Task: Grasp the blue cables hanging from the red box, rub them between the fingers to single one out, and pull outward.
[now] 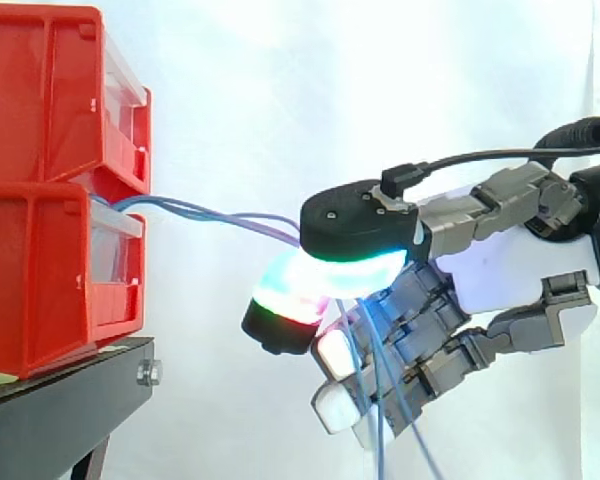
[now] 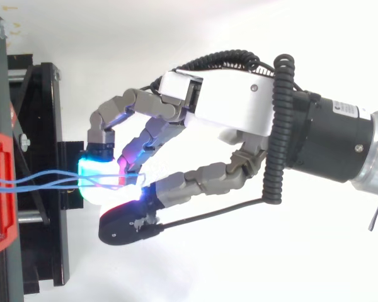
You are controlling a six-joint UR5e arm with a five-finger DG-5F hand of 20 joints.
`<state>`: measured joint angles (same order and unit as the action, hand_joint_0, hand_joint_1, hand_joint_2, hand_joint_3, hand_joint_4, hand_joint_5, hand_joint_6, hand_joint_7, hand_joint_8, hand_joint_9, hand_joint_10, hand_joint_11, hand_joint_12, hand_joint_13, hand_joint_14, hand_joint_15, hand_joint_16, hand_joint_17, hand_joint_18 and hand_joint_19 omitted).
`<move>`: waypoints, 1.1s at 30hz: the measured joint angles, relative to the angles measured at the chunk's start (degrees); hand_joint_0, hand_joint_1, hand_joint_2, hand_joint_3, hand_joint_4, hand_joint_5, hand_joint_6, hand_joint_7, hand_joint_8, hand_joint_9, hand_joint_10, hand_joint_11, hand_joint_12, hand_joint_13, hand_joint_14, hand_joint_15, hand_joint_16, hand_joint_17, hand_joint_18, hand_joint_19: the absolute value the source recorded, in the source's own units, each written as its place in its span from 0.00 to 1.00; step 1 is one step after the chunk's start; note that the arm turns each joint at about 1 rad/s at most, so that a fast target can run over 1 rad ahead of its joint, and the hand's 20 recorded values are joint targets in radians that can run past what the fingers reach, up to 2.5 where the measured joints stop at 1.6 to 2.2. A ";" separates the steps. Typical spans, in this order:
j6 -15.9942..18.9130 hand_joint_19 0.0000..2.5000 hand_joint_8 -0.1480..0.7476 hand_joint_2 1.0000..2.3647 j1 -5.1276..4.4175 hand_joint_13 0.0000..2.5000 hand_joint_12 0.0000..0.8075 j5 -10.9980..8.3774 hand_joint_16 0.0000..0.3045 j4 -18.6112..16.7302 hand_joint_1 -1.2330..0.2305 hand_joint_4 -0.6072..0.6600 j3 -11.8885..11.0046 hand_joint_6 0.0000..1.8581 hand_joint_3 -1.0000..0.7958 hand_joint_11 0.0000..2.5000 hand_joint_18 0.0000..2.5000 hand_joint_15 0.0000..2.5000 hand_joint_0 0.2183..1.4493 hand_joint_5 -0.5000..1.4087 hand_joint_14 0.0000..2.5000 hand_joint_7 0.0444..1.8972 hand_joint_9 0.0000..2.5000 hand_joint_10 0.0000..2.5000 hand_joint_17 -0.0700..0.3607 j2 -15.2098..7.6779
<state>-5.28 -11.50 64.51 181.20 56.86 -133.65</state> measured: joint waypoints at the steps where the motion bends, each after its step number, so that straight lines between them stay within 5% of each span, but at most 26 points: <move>1: 0.00 0.16 0.47 0.01 -0.01 0.35 0.44 0.00 0.16 0.01 0.18 0.48 0.00 0.48 0.36 0.25 0.31 0.19 0.43 0.18 0.01 0.54 0.38 0.01 0.42 0.00; 7: 0.01 0.17 0.47 0.00 -0.01 0.35 0.43 0.00 0.16 0.05 0.21 0.53 0.00 0.48 0.28 0.26 0.31 0.19 0.37 0.18 0.01 0.49 0.40 0.01 0.42 0.04; 12: 0.01 0.19 0.49 0.00 -0.01 0.36 0.46 0.01 0.17 0.04 0.34 0.54 0.00 0.47 0.28 0.25 0.31 0.20 0.26 0.18 0.01 0.49 0.41 0.01 0.43 0.04; 24: 0.01 0.20 0.51 0.00 -0.01 0.38 0.47 -0.07 0.17 0.03 0.49 0.55 0.00 0.46 0.28 0.25 0.31 0.20 0.24 0.19 0.01 0.49 0.43 0.01 0.43 0.02; 33: 0.01 0.20 0.50 0.01 -0.02 0.38 0.46 0.00 0.16 0.03 0.42 0.54 0.00 0.46 0.35 0.26 0.30 0.21 0.29 0.19 0.01 0.51 0.43 0.01 0.42 -0.01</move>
<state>-5.27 -11.51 64.50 181.23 56.86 -133.67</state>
